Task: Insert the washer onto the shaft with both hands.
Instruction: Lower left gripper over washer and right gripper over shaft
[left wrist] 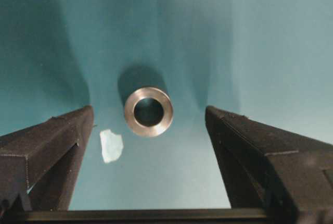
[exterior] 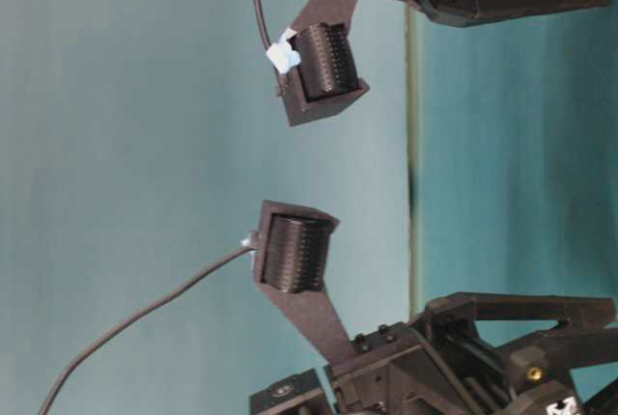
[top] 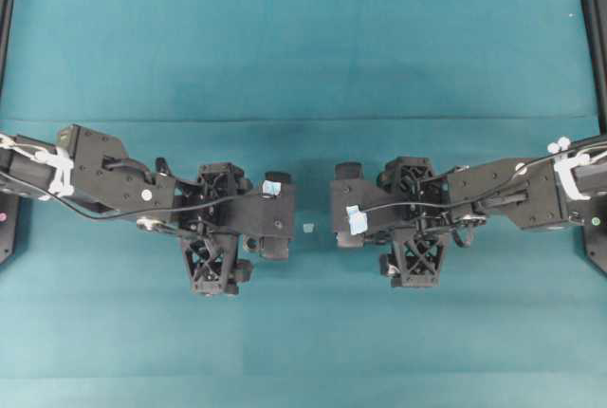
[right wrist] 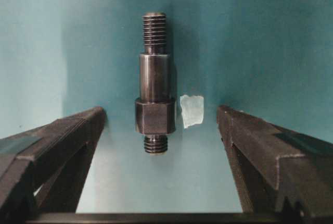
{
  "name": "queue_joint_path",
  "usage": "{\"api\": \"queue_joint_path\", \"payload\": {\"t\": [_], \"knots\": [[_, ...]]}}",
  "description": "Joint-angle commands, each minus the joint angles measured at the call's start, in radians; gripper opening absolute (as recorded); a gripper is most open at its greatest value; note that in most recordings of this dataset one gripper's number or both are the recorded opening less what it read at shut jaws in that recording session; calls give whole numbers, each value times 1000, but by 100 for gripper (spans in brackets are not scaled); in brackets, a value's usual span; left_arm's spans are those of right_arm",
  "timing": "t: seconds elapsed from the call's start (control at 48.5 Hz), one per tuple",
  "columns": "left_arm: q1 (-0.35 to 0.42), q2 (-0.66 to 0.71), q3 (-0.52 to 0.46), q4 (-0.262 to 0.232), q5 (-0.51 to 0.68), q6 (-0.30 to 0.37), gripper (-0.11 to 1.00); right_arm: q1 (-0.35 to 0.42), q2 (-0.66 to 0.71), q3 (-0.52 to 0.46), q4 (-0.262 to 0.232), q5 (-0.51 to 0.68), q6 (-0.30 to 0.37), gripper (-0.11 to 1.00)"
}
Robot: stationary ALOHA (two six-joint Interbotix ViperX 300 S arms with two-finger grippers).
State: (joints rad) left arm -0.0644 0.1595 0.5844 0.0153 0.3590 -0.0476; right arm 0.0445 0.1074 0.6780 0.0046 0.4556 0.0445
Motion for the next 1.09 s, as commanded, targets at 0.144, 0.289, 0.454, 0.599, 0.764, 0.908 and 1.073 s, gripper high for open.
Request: {"api": "queue_joint_path", "payload": {"t": [0.144,0.289,0.454,0.599,0.764,0.908,1.073], "knots": [[-2,9,-3,2,-32,-12,93,3,3,-5,2,-6,8,95],[-2,15,2,2,-32,-17,93,3,3,-5,2,-15,8,95],[-2,15,8,2,-32,-37,93,2,6,-5,2,-20,8,95],[-2,15,8,2,-34,-38,93,2,9,-11,2,-20,8,95],[-2,15,6,2,-34,-40,93,-5,11,-14,2,-26,8,95],[-2,15,6,2,-34,-40,93,-12,11,-14,2,-28,8,95],[-2,15,8,2,-34,-40,93,-15,11,-14,2,-28,8,94]]}}
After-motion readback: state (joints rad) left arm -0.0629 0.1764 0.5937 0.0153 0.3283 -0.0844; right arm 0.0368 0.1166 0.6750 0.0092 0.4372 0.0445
